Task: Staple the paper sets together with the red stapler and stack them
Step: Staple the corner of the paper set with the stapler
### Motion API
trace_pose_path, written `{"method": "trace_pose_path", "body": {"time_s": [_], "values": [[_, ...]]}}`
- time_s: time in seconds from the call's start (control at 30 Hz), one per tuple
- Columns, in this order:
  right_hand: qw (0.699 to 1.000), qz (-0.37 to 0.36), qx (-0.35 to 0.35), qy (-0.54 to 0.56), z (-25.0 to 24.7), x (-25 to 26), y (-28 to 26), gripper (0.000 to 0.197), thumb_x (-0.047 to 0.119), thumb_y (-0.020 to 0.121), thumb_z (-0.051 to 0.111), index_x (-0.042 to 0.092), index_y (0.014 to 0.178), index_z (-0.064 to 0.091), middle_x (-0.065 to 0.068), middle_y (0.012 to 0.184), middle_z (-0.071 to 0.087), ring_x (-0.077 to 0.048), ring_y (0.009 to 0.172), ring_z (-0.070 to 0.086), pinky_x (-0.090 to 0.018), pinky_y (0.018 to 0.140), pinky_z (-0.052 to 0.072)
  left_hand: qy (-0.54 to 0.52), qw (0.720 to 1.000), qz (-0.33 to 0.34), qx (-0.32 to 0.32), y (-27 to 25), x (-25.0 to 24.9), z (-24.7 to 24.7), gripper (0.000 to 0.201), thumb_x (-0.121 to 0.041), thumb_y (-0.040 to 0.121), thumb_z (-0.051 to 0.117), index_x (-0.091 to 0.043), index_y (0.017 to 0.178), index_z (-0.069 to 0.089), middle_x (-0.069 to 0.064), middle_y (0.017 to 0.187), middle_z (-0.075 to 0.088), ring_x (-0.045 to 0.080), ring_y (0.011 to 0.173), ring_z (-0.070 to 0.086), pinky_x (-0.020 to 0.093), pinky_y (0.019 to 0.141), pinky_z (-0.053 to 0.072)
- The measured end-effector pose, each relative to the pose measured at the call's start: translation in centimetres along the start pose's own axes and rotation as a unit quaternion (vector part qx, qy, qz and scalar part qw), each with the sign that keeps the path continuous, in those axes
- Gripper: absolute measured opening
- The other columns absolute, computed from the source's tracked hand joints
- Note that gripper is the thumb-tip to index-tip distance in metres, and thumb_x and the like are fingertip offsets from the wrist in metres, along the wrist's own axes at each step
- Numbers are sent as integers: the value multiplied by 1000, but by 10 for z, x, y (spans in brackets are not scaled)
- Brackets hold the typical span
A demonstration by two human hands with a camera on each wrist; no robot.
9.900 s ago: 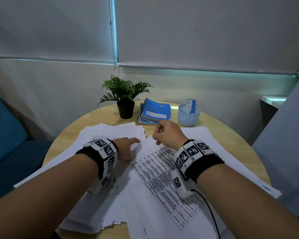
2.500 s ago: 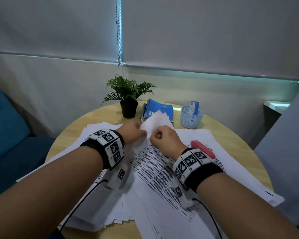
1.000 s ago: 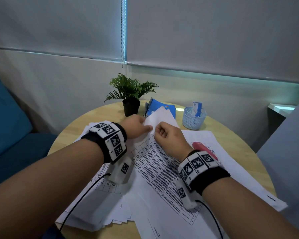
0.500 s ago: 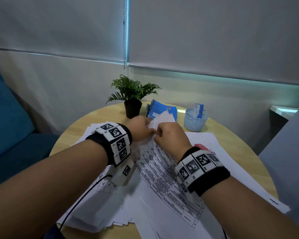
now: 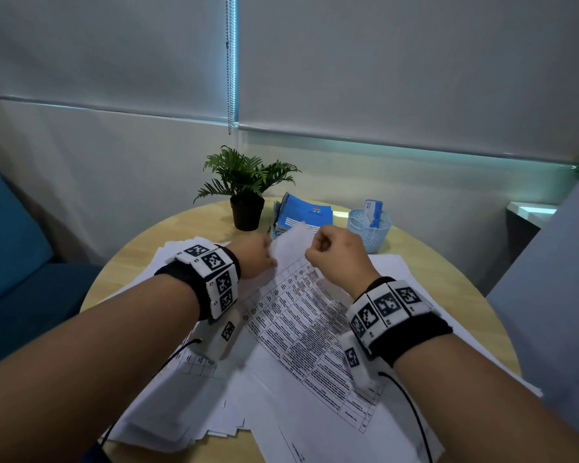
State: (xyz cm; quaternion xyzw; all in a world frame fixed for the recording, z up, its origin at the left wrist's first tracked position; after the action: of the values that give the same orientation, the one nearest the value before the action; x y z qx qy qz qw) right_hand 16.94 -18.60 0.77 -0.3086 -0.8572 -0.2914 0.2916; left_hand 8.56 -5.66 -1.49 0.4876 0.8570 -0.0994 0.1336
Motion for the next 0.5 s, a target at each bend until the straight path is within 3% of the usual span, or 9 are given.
{"method": "trace_pose_path", "body": {"time_s": [0.1,0.17,0.3,0.37,0.43,0.5], "values": [[1000,12,11,4,-18,-12,-6,6,5,76,62,8,74,57,-3,67,57,-25,71,60,-32,68,51,26,999,-3,32,1,4,10,35,-18,93,48,-6,125,47,13,128,53,28,116,49,28,88,36],[1000,24,-3,11,-37,-24,-10,8,3,76,61,10,76,57,-5,68,58,-26,71,61,-31,68,51,44,998,-17,52,4,11,20,48,-15,90,51,-8,135,35,13,135,48,27,121,47,29,93,36],[998,53,-33,12,-85,-60,-22,17,-1,75,61,14,84,60,-4,68,59,-15,64,58,-23,62,48,85,988,-60,112,12,28,45,73,-20,84,64,-10,141,19,16,134,48,30,121,48,37,97,39],[996,78,-41,-2,-111,-85,-30,15,-2,77,61,11,83,65,-1,62,59,0,50,55,-10,50,43,106,983,-82,126,14,31,53,85,-26,81,67,-10,144,12,15,138,44,30,125,45,40,104,37],[993,106,-60,0,-138,-112,-40,12,-1,79,61,8,80,68,3,58,59,3,42,54,-5,46,40,127,977,-90,145,23,33,66,91,-26,80,69,-9,146,8,15,144,37,28,131,39,35,106,34],[987,138,-82,-8,-165,-140,-54,11,0,80,60,8,78,68,2,57,60,-1,46,55,-6,48,41,150,972,-91,158,22,38,58,93,-19,78,71,-9,147,9,15,147,32,27,134,35,31,105,33]]}}
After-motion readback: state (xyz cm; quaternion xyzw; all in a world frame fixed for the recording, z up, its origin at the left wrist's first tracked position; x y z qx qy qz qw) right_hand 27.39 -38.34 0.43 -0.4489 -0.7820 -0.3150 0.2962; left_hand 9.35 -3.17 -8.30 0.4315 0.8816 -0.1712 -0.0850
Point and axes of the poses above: each hand's wrist, its own y-axis towards the middle knuckle, its own z-axis out of the palm, x = y × z, the point moved 7 cm from there along y, towards the middle knuckle
